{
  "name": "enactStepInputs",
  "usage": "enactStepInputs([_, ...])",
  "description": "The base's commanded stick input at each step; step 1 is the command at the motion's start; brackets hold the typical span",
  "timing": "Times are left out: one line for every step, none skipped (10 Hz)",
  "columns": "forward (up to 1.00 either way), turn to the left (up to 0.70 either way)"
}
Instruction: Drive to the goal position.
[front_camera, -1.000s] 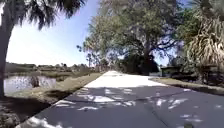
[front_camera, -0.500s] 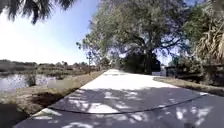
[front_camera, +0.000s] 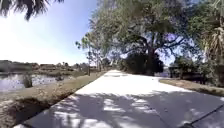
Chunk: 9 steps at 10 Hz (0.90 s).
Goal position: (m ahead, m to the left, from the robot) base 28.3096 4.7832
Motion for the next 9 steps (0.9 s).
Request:
enactStepInputs([1.00, -0.37])
enactStepInputs([1.00, -0.31])
enactStepInputs([1.00, -0.12])
enactStepInputs([1.00, 0.00])
enactStepInputs([1.00, 0.00])
enactStepInputs([1.00, 0.00])
enactStepInputs([1.00, 0.00])
enactStepInputs([1.00, 0.00])
enactStepInputs([1.00, 0.00])
